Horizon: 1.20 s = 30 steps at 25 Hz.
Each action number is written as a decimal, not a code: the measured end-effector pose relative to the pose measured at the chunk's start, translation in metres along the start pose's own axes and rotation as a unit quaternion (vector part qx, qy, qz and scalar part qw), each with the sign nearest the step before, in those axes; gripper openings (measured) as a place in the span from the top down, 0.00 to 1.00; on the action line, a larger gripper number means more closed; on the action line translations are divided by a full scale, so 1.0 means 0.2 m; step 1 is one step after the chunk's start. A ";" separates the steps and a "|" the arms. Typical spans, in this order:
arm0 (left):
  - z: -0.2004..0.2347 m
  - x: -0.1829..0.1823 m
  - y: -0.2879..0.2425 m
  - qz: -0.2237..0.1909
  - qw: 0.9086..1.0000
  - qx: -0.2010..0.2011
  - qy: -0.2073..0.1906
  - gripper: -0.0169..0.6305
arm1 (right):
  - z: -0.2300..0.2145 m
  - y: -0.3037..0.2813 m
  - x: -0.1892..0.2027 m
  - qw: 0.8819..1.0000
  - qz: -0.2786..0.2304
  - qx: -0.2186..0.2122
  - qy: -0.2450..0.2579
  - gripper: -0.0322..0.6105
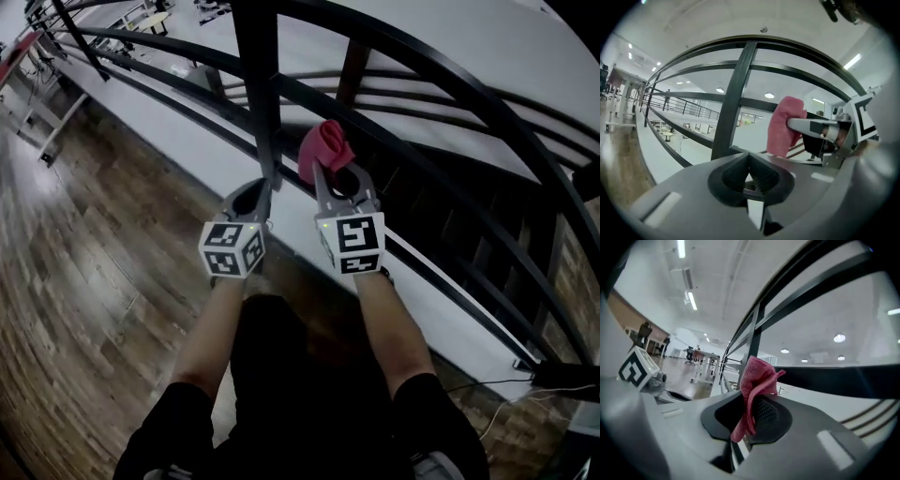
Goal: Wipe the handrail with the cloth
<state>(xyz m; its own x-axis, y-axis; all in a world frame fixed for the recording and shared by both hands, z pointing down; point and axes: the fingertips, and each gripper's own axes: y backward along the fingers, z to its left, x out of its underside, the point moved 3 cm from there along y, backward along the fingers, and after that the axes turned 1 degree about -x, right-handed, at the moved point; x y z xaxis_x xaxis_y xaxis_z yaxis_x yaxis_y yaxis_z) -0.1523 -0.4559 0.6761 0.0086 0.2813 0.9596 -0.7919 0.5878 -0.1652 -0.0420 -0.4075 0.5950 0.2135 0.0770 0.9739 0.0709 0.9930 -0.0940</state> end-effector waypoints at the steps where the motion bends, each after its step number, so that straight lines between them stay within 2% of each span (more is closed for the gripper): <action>1: 0.03 0.03 -0.02 0.003 1.000 0.008 0.001 0.98 | 0.01 -0.06 0.00 0.999 0.003 0.008 0.037 0.89; 3: 0.07 0.07 -0.07 0.015 1.000 0.027 0.003 0.98 | 0.05 -0.16 0.02 0.992 0.017 0.028 0.125 0.89; 6: 0.14 0.10 -0.12 0.038 0.998 0.046 0.012 0.98 | 0.09 -0.30 0.07 0.968 0.042 0.055 0.243 0.89; 12: 0.20 0.11 -0.21 0.055 0.997 0.055 0.009 0.98 | 0.11 -0.53 0.20 0.933 0.106 0.080 0.334 0.89; 14: 0.20 0.12 -0.23 0.057 0.996 0.059 0.015 0.98 | 0.09 -0.58 0.25 0.927 0.134 0.086 0.341 0.89; 19: 0.22 0.17 -0.26 0.069 0.995 0.065 0.021 0.98 | 0.09 -0.63 0.32 0.936 0.193 0.064 0.289 0.89; 23: 0.24 0.23 -0.28 0.081 0.995 0.055 0.035 0.98 | 0.09 -0.63 0.32 0.939 0.205 0.053 0.271 0.89; 30: 0.19 0.23 -0.27 0.086 0.995 0.049 0.020 0.98 | 0.05 -0.55 0.34 0.943 0.214 0.063 0.246 0.89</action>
<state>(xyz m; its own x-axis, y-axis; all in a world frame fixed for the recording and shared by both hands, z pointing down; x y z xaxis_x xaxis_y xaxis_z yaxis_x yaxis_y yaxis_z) -0.1319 -0.5033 0.7373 -0.1095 0.4020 0.9091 -0.8395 0.4522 -0.3011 -0.0443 -0.5103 0.6732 0.6251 0.4536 0.6352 -0.2339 0.8853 -0.4020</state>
